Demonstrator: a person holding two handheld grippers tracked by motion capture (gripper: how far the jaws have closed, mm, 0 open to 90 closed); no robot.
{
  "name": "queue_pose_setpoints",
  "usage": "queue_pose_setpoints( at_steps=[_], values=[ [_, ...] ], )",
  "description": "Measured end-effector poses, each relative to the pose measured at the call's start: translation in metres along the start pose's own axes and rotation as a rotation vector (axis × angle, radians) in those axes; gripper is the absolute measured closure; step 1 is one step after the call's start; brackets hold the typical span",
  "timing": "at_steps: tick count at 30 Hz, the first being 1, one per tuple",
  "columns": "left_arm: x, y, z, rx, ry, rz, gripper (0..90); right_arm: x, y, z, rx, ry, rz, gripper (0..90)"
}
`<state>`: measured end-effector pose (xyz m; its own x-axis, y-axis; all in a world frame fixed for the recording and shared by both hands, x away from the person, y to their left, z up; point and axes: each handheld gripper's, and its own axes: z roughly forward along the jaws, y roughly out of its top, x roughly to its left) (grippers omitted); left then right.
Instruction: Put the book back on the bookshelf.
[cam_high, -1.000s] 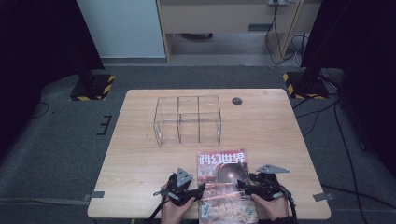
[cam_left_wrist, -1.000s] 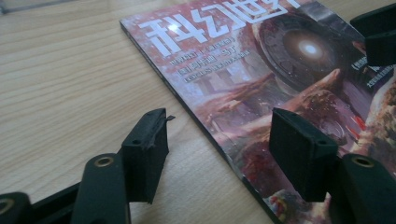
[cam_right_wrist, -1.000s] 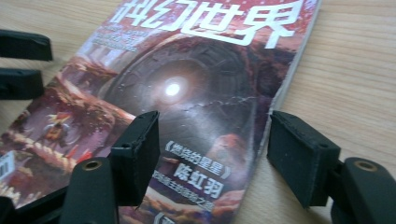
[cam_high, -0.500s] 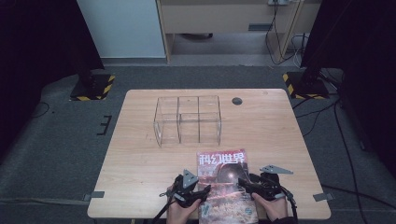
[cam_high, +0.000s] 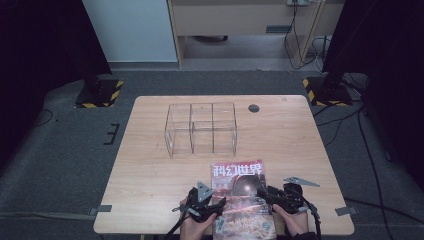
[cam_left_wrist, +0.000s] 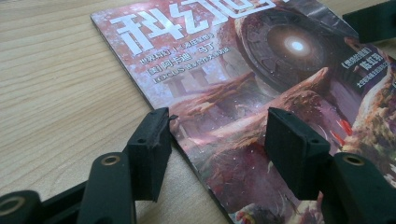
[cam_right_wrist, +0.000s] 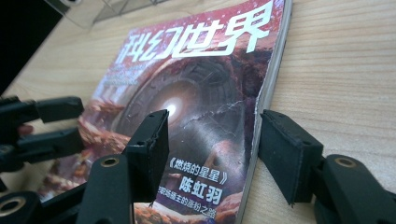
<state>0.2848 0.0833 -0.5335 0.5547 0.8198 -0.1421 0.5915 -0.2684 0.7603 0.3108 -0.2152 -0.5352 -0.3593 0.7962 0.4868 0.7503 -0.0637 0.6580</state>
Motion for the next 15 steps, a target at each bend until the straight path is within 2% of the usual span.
queue_pose_setpoints(
  at_steps=[7,9,10,12,14,15],
  values=[
    [0.0,0.0,0.0,-0.001,0.003,-0.003,40.3,-0.002,0.002,-0.007,-0.041,0.05,0.041,47.9],
    [0.0,0.0,0.0,-0.001,0.003,-0.003,40.2,-0.002,0.003,-0.009,-0.073,0.091,0.056,50.3],
    [0.0,0.0,0.0,-0.003,-0.001,-0.008,40.3,0.001,0.004,-0.011,-0.098,0.129,0.063,50.3],
    [0.001,0.0,0.0,-0.004,-0.005,-0.011,40.3,0.002,0.004,-0.011,-0.098,0.13,0.056,49.8],
    [0.002,0.0,0.0,-0.005,-0.009,-0.018,40.5,0.004,0.003,-0.009,-0.08,0.107,0.029,47.3],
    [0.002,0.0,0.0,-0.007,-0.012,-0.022,40.5,0.003,0.003,-0.009,-0.074,0.107,0.03,47.1]
  ],
)
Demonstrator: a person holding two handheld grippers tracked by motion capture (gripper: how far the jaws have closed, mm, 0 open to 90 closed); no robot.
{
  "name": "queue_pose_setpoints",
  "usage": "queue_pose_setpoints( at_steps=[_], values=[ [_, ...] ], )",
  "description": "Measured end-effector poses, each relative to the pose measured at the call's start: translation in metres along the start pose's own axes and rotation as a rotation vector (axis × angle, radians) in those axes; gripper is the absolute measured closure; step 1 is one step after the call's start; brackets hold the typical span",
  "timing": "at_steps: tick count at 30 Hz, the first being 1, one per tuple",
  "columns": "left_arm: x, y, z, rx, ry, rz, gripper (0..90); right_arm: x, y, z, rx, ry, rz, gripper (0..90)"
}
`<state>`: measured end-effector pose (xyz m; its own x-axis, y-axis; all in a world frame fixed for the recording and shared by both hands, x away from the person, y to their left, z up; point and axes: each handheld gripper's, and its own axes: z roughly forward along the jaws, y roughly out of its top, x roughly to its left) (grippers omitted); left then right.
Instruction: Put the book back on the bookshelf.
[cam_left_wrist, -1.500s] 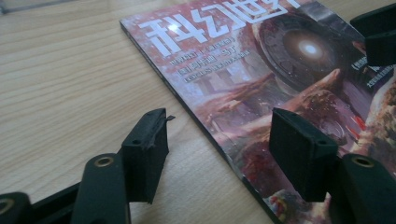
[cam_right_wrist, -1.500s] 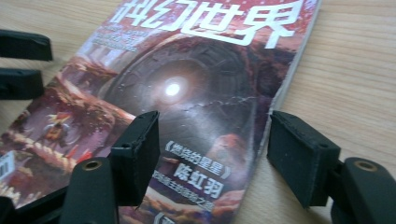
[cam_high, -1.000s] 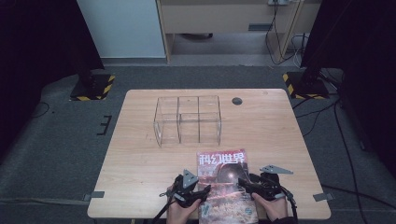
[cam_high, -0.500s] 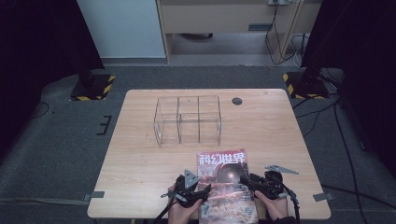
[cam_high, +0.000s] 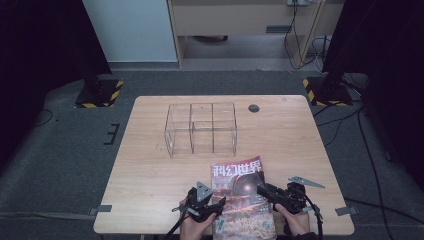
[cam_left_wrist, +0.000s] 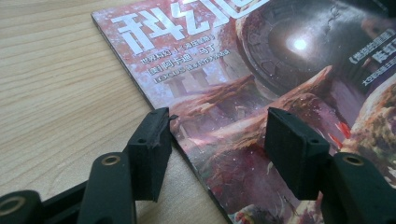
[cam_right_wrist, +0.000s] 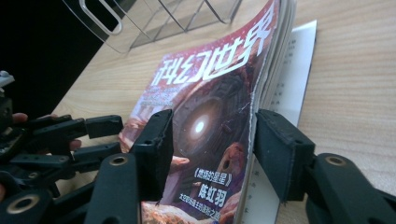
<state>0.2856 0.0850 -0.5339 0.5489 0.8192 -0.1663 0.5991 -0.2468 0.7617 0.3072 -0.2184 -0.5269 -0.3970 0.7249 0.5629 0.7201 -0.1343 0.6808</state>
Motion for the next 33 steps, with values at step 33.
queue_pose_setpoints(
  at_steps=[33],
  values=[
    [0.005,0.0,-0.001,-0.011,-0.021,-0.041,41.0,0.001,0.0,0.003,-0.004,-0.013,-0.036,44.9]
  ],
)
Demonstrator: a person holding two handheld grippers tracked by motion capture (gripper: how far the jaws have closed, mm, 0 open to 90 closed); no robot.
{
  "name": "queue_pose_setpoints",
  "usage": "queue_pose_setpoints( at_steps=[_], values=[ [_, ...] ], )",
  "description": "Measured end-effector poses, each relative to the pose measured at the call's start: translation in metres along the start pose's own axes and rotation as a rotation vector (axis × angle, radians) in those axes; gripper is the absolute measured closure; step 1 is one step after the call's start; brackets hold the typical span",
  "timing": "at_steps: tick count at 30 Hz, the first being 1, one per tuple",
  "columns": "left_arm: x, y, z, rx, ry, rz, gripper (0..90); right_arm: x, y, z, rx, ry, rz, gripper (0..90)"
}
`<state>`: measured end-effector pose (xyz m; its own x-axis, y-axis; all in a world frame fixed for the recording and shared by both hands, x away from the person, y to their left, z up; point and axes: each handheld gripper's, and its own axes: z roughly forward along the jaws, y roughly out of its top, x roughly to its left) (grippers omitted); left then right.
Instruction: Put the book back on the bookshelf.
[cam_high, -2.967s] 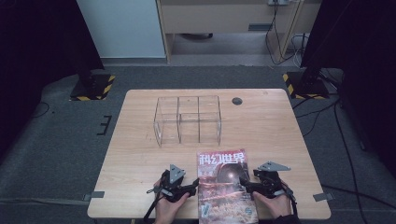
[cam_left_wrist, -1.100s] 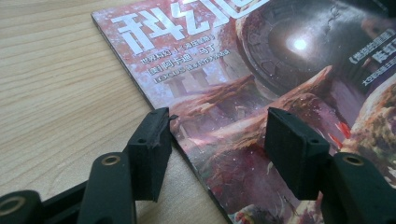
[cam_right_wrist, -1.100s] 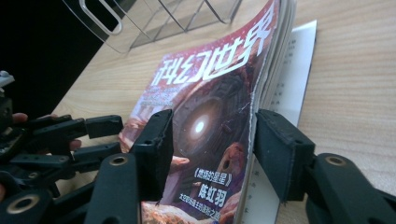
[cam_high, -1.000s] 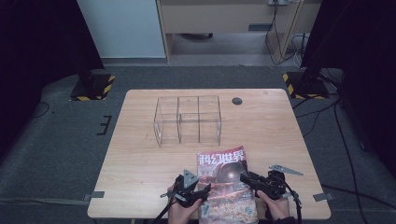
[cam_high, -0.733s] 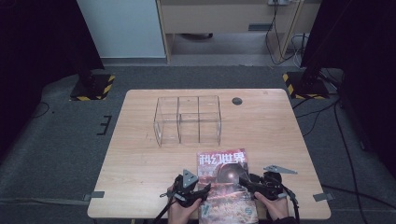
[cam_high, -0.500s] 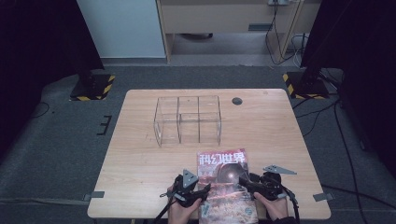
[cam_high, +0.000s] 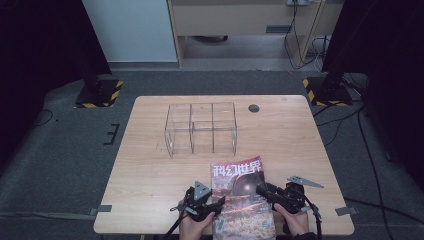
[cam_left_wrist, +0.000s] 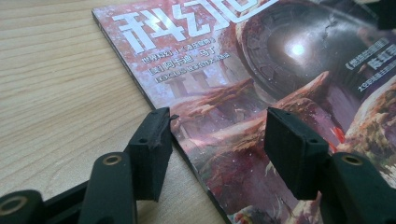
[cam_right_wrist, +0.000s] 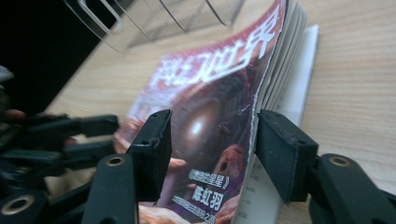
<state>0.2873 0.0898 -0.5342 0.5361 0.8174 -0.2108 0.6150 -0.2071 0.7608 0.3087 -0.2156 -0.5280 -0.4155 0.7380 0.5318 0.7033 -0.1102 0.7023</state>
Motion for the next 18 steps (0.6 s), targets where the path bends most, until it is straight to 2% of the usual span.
queue_pose_setpoints(
  at_steps=[4,8,11,12,18],
  values=[
    [0.001,0.0,0.0,-0.001,-0.007,-0.012,41.2,-0.004,0.001,0.005,0.018,-0.019,-0.024,41.8],
    [0.003,0.0,0.0,-0.002,-0.016,-0.02,42.5,-0.01,0.007,0.016,0.039,-0.047,-0.084,36.8],
    [0.003,0.0,0.0,-0.001,-0.015,-0.019,42.8,-0.012,0.01,0.02,0.031,-0.047,-0.086,35.8],
    [0.003,0.0,0.0,-0.003,-0.013,-0.019,43.1,-0.014,0.012,0.023,0.031,-0.057,-0.108,33.6],
    [0.004,0.001,0.001,0.0,-0.011,-0.018,43.1,-0.01,0.01,0.029,0.055,-0.086,-0.149,32.5]
  ],
)
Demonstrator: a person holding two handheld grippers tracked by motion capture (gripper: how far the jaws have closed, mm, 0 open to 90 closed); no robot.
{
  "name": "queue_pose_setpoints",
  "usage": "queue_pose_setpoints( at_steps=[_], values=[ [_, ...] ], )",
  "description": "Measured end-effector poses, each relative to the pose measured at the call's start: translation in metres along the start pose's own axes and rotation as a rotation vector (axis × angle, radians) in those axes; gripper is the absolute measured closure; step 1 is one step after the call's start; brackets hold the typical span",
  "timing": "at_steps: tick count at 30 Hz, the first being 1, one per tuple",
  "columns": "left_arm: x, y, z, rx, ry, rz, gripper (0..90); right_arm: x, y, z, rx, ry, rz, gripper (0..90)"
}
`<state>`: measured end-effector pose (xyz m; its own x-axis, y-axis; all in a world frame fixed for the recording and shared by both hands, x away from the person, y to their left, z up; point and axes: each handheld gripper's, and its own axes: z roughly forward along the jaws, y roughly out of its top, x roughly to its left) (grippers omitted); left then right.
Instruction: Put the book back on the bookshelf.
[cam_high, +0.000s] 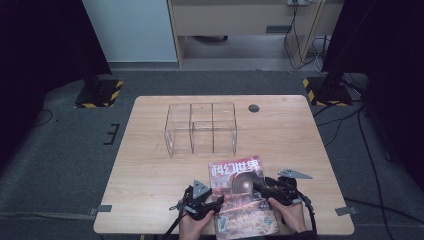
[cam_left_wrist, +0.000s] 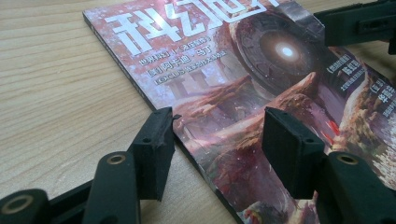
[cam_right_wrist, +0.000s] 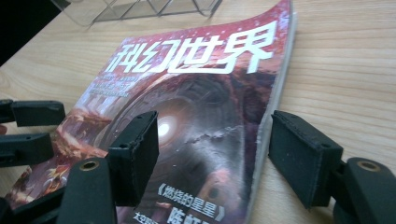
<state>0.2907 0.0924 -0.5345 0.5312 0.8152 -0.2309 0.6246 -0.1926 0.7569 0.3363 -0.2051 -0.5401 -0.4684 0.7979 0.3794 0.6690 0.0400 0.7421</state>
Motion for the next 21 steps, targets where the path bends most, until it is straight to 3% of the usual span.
queue_pose_setpoints(
  at_steps=[5,8,12,16,19,21],
  values=[
    [0.001,0.0,0.0,-0.004,-0.006,-0.007,42.9,0.002,0.0,-0.001,-0.009,-0.016,0.002,36.8],
    [0.001,0.0,0.0,-0.005,-0.009,-0.009,42.3,0.002,0.002,-0.006,-0.042,0.004,0.024,40.4],
    [0.001,0.0,0.0,-0.004,-0.01,-0.009,42.0,0.006,0.004,-0.013,-0.087,0.07,0.058,43.5],
    [0.001,0.0,0.001,-0.006,-0.012,-0.01,41.9,0.009,0.003,-0.011,-0.073,0.098,0.061,43.7],
    [0.002,0.0,0.0,-0.006,-0.016,-0.014,41.5,0.009,0.002,-0.007,-0.026,0.04,0.027,43.2],
    [0.002,0.001,0.001,-0.006,-0.018,-0.015,41.5,0.008,0.002,-0.006,-0.013,0.032,0.024,43.1]
  ],
)
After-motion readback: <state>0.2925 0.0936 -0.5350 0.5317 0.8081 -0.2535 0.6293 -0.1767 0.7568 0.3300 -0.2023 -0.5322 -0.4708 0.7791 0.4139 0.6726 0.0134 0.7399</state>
